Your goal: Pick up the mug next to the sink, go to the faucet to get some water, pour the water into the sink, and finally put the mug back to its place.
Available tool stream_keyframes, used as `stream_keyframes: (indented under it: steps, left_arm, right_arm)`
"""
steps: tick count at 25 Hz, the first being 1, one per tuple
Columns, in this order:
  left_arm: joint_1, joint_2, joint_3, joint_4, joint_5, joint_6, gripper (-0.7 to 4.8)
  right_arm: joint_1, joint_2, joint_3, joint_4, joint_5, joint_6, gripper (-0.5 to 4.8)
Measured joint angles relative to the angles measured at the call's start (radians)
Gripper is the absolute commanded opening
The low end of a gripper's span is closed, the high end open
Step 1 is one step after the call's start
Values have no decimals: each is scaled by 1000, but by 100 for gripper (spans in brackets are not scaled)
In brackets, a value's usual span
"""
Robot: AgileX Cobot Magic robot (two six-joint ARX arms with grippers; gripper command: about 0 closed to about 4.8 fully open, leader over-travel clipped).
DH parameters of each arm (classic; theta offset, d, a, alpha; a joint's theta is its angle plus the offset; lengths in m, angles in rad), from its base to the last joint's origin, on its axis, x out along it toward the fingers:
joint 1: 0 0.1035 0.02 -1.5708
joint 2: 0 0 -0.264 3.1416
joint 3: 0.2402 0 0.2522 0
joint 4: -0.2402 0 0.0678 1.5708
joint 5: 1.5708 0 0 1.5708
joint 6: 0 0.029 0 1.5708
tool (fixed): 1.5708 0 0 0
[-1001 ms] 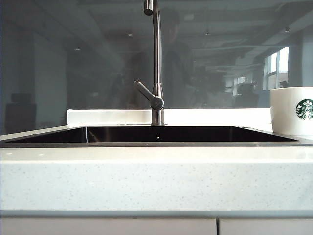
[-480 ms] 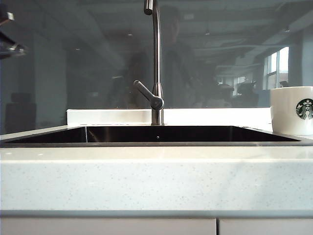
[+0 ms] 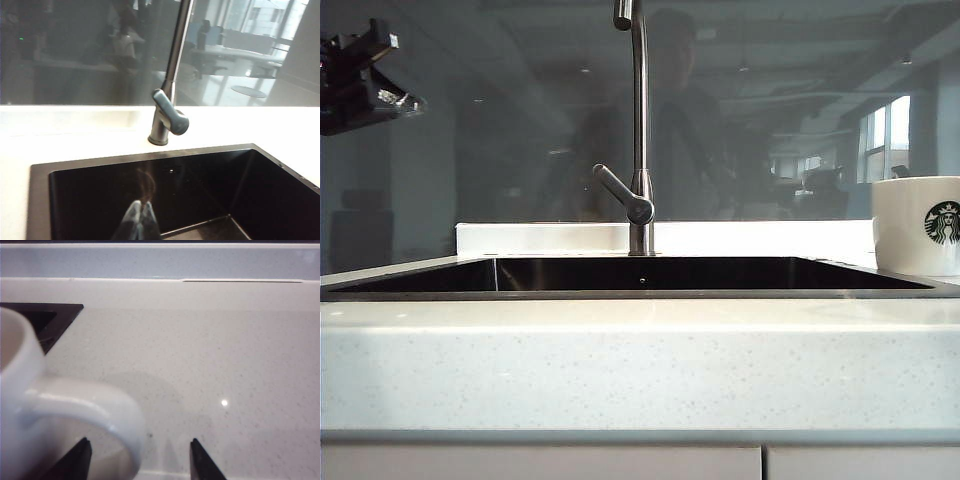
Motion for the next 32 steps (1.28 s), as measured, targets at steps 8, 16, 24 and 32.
stream_keyframes:
  steps: [8,16,24,32]
  left_arm:
    - [0,75,40,1,29,0,-6]
    - [0,131,40,11,30,0,-6]
    - [0,232,109,23,31,11,-6]
    - [0,656,470,88,241,1,16]
  right_arm:
    - [0,73,80,8,0,3,211]
    - [24,77,83,15,0,57,74]
    - [45,78,92,63,9,71,-5]
    - [94,41,133,53,10,259,-5]
